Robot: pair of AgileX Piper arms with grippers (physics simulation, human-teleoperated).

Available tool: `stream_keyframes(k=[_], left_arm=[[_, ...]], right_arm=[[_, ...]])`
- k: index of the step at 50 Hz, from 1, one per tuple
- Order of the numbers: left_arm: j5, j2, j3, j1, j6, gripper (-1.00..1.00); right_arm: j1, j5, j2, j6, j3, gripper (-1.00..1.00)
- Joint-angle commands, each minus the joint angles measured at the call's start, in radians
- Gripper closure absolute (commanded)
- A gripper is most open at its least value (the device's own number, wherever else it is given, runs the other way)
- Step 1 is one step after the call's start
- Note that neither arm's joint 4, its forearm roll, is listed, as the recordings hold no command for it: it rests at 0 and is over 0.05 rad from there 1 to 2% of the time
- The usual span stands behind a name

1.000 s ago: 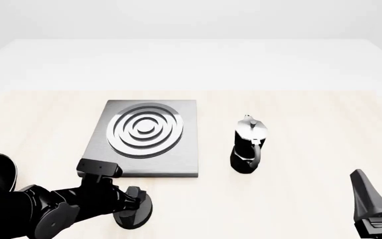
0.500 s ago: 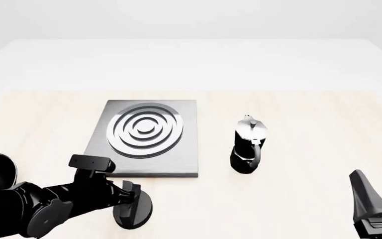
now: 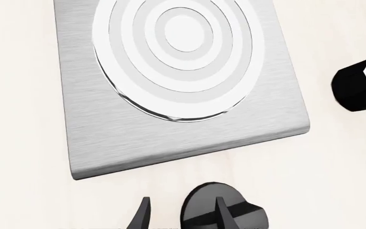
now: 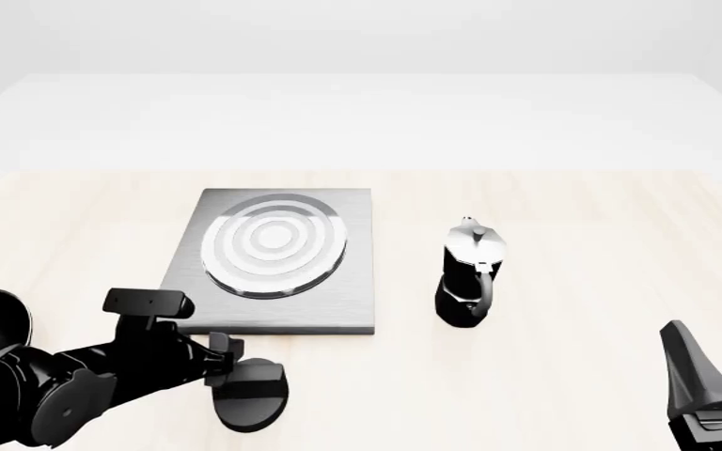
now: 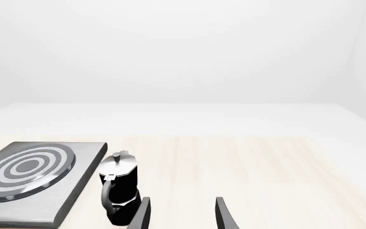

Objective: Turn on the stove.

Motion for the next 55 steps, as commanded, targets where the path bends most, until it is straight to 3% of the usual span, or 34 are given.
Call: stream_keyframes(k=[1,6,10,13,15,19,20,26,31,36,41,43,44,45,48,49,50,52,54,55], left_arm=[[0.004,-0.017,0.010,0.018,0.008,-1.00],[0.026,-0.054,0.005,0.027,0.021,-1.00],[0.076,-0.149,-0.023,0.063,0.086,-1.00],[0.101,-0.181,-0.033,0.066,0.077,-1.00],[0.126,-0.264,-0.033,0.081,0.126,-1.00],[0.155,-0.345,-0.021,0.092,0.149,-1.00],[0.148,-0.378,0.000,0.097,0.187,-1.00],[0.110,-0.396,0.070,0.135,0.165,-1.00],[0.109,-0.492,0.120,0.176,0.164,-1.00],[0.189,-0.690,0.131,0.215,0.073,-1.00],[0.223,-0.810,0.159,0.283,0.101,-1.00],[0.245,-0.867,0.172,0.291,0.066,-1.00],[0.262,-0.903,0.175,0.301,0.095,-1.00],[0.284,-0.946,0.193,0.292,0.049,-1.00],[0.320,-1.020,0.210,0.304,0.084,-1.00],[0.332,-1.054,0.229,0.316,0.023,-1.00],[0.373,-1.121,0.219,0.314,0.064,-1.00],[0.429,-1.214,0.242,0.319,-0.025,-1.00],[0.491,-1.314,0.237,0.323,0.022,-1.00],[0.508,-1.348,0.249,0.313,-0.048,-1.00]], right_arm=[[0.000,-0.001,0.000,-0.002,0.000,-1.00],[0.000,-0.001,0.000,-0.003,0.000,-1.00],[0.001,0.000,0.000,-0.003,0.000,-1.00],[0.001,0.000,0.000,-0.003,0.000,-1.00],[0.001,0.001,0.000,-0.004,-0.001,-1.00],[0.002,0.002,0.000,-0.006,0.000,-1.00],[0.003,0.004,0.000,-0.005,0.000,-1.00],[0.005,0.005,0.001,-0.007,0.000,-1.00],[0.005,0.005,0.001,-0.010,0.000,-1.00],[0.003,0.003,0.000,-0.017,0.001,-1.00],[0.007,0.005,0.001,-0.012,0.001,-1.00],[0.010,0.005,0.001,-0.007,0.000,-1.00],[0.010,0.004,0.000,-0.006,0.000,-1.00],[0.010,0.004,0.000,-0.006,0.000,-1.00],[0.010,0.002,0.000,-0.008,0.000,-1.00],[0.009,0.001,0.000,-0.008,0.000,-1.00],[0.009,0.001,0.000,-0.009,0.000,-1.00],[0.009,-0.001,0.000,-0.015,-0.001,-1.00],[0.010,-0.002,0.000,-0.014,0.000,-1.00],[0.010,-0.003,0.000,-0.014,0.000,-1.00]])
